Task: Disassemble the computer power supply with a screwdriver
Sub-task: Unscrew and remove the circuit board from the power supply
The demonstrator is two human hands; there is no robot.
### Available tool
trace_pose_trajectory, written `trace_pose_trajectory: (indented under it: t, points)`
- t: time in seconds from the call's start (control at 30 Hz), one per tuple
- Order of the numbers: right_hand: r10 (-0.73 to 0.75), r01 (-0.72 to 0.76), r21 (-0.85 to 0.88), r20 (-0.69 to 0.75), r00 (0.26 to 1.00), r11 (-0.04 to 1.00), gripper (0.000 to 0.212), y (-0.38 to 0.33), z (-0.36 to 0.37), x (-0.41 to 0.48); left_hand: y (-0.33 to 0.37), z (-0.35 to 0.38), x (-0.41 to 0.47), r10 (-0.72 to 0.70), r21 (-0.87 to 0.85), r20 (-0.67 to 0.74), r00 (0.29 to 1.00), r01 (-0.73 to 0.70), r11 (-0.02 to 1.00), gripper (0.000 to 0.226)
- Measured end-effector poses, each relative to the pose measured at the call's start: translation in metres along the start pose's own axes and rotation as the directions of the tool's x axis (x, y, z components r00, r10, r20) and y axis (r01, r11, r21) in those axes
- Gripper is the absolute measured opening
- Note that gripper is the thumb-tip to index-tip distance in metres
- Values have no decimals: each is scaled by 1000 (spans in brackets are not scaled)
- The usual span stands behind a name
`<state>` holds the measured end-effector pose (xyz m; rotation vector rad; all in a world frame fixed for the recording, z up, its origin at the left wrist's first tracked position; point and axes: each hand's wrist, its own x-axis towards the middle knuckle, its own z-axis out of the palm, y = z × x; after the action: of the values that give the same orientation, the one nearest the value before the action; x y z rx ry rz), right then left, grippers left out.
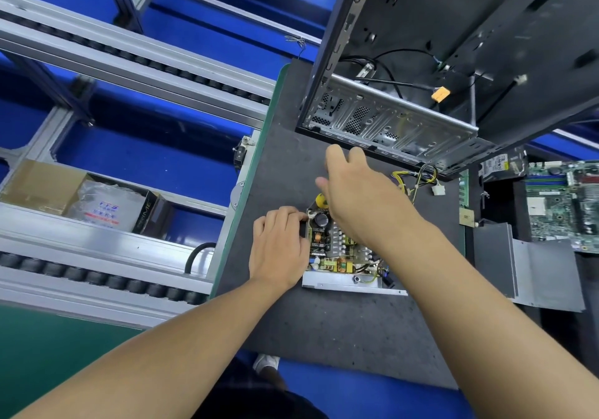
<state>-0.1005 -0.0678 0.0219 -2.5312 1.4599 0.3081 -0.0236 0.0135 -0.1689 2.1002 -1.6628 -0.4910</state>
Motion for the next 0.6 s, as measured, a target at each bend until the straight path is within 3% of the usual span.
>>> trace_pose_trajectory:
  t: [0.07, 0.2, 0.3, 0.47, 0.6]
  points:
    - [-30, 27, 64, 36, 999, 998, 17, 0, 0, 0, 0, 0, 0, 1, 16, 9, 1000, -1, 1000, 45]
    - [-14, -19, 215, 150, 989, 976, 33, 3, -5, -3, 2, -1, 1, 15, 37, 33, 999, -16, 999, 51]
    - [-29, -23, 257, 198, 980, 966, 31, 3, -7, -6, 1, -2, 1, 19, 42, 31, 999, -20, 999, 51]
    - [33, -35, 39, 59, 998, 999, 27, 5, -4, -8, 1, -1, 1, 18, 43, 22, 1000, -19, 999, 49]
    - [60, -60, 17, 44, 997, 998, 20, 9, -3, -7, 1, 0, 1, 19, 40, 9, 1000, -19, 999, 49]
